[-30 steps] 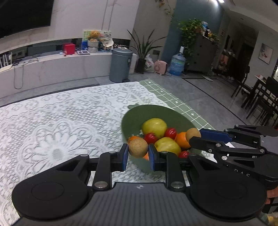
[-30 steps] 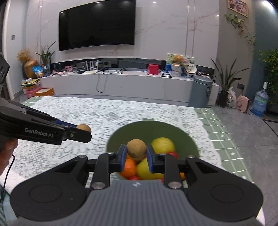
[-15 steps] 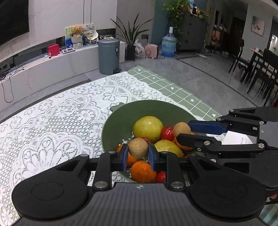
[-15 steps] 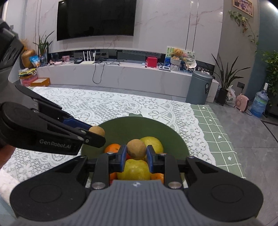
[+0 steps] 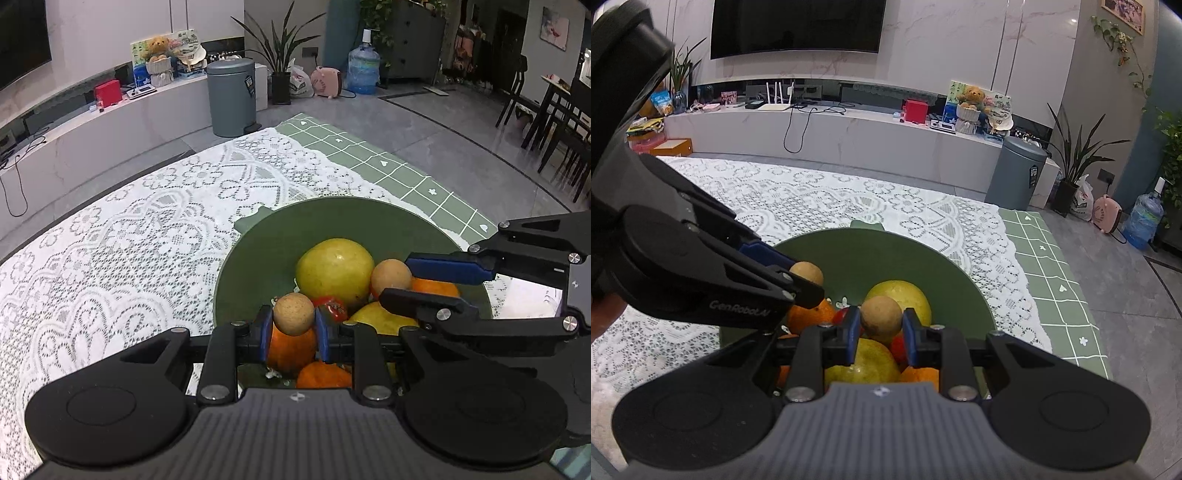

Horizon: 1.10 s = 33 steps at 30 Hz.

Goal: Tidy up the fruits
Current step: 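Lower both kiwis into the colander and open both tools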

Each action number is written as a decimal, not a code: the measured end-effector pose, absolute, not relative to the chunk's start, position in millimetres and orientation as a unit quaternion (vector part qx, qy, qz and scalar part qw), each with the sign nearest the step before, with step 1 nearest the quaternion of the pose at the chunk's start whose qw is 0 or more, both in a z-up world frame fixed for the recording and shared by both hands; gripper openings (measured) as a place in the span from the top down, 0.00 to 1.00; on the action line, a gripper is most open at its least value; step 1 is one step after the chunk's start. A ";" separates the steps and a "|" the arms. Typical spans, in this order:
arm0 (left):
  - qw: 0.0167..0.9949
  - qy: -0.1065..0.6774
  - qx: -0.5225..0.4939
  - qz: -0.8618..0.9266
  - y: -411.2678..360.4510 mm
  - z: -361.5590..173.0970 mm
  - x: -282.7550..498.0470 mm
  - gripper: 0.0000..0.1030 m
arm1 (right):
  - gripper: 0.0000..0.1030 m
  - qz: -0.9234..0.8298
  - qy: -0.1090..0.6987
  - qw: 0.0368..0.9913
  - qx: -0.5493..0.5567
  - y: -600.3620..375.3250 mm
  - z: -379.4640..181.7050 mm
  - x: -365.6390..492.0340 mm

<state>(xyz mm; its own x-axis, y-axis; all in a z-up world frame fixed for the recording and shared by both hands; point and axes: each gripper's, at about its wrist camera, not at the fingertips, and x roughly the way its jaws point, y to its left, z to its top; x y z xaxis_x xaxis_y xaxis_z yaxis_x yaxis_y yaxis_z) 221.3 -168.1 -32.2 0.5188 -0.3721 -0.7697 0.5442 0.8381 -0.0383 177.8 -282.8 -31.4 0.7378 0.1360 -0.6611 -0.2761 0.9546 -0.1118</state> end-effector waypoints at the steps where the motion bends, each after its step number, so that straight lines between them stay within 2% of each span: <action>1: 0.864 0.414 0.105 -0.265 -169.0 -33.0 222.9 0.74 | 0.80 0.112 0.345 0.926 -0.103 -282.3 -32.2 178.8; 23: 0.851 0.429 0.117 -0.278 -172.7 -52.4 236.6 0.72 | 0.80 0.105 0.358 0.921 -0.114 -280.5 -43.3 192.7; 28: 0.856 0.426 0.094 -0.277 -163.1 -45.4 236.4 0.62 | 0.80 0.104 0.358 0.921 -0.111 -280.3 -42.6 196.6; 30: 0.858 0.427 0.092 -0.269 -160.6 -39.6 235.5 0.61 | 0.80 0.103 0.357 0.922 -0.107 -281.2 -42.7 197.7; 33: 0.865 0.421 0.080 -0.262 -152.4 -29.0 233.6 0.52 | 0.80 0.106 0.356 0.923 -0.100 -281.0 -40.3 199.1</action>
